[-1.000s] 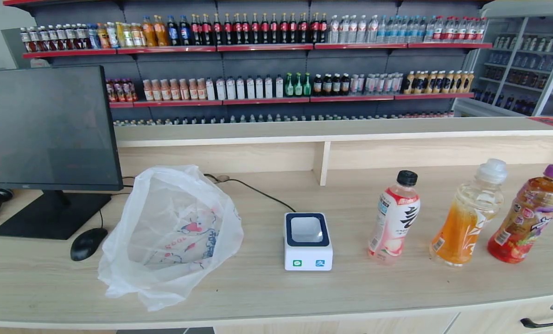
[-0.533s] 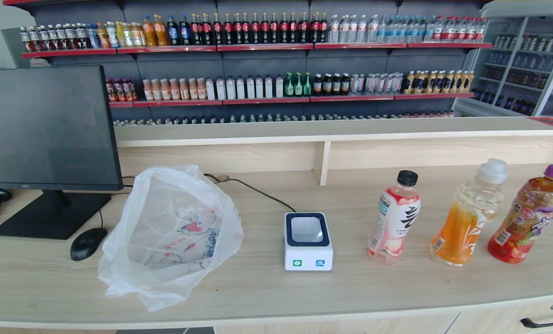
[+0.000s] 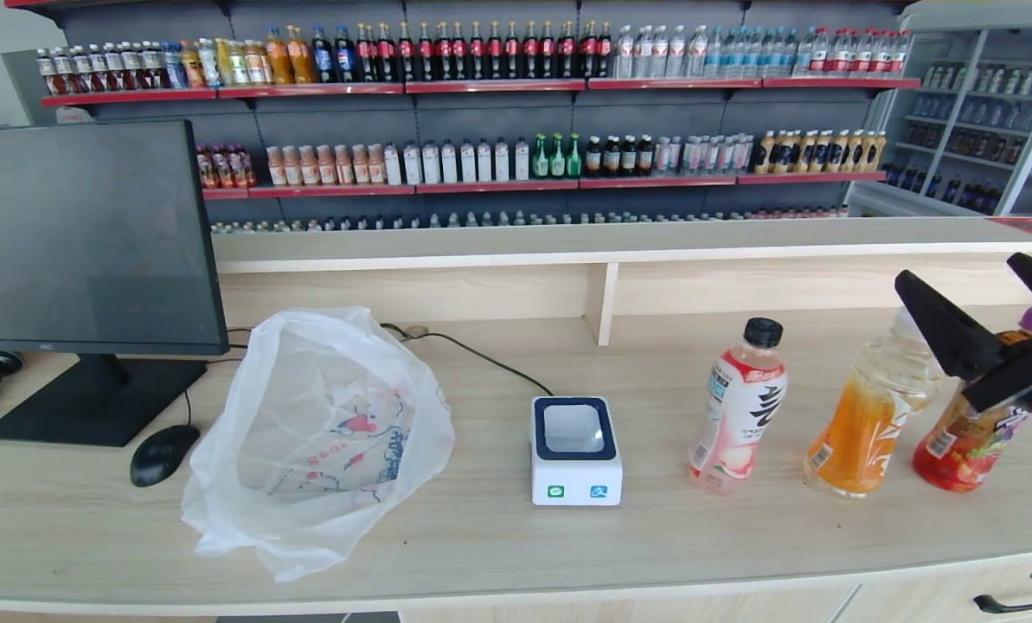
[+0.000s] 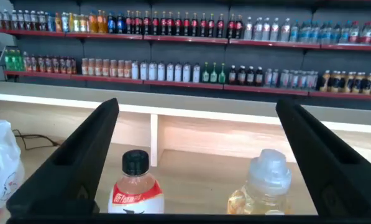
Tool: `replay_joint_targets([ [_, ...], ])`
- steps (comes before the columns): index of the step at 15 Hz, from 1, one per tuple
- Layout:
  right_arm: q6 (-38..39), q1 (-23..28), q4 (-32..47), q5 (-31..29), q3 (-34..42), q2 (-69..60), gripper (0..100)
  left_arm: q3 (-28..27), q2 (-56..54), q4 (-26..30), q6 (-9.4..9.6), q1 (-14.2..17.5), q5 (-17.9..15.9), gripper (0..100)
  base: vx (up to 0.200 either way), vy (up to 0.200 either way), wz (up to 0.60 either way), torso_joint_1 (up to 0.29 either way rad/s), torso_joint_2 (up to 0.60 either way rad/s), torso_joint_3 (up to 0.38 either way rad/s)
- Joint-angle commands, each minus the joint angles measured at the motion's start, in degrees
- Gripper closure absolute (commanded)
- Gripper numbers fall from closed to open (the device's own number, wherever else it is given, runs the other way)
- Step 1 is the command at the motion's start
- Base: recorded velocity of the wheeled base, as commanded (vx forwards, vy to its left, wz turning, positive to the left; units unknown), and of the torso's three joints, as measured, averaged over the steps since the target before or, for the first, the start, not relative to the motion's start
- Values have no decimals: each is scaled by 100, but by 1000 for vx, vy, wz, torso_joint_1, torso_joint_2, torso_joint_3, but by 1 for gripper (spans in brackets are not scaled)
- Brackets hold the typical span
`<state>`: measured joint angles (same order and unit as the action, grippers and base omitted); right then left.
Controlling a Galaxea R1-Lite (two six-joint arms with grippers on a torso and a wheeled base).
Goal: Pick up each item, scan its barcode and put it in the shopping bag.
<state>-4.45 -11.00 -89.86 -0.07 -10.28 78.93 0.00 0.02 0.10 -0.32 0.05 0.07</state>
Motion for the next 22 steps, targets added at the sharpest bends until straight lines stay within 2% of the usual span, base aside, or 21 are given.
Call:
replay_joint_targets([
  [1,6,-148,-14,-10,386,342,0,0,6,-1,-3,4,1,0,0,0,0,0,0,0],
  [4,85,-157,-14,-10,544,421,0,0,6,-1,-3,4,1,0,0,0,0,0,0,0],
  [7,102,-667,-14,-10,782,685,0,0,6,-1,-3,-5,1,0,0,0,0,0,0,0],
  [14,427,-720,-14,-10,738,1511,0,0,6,-1,-3,4,1,0,0,0,0,0,0,0],
  [22,427,-772,-14,-10,562,2126,0,0,6,-1,-3,4,1,0,0,0,0,0,0,0],
])
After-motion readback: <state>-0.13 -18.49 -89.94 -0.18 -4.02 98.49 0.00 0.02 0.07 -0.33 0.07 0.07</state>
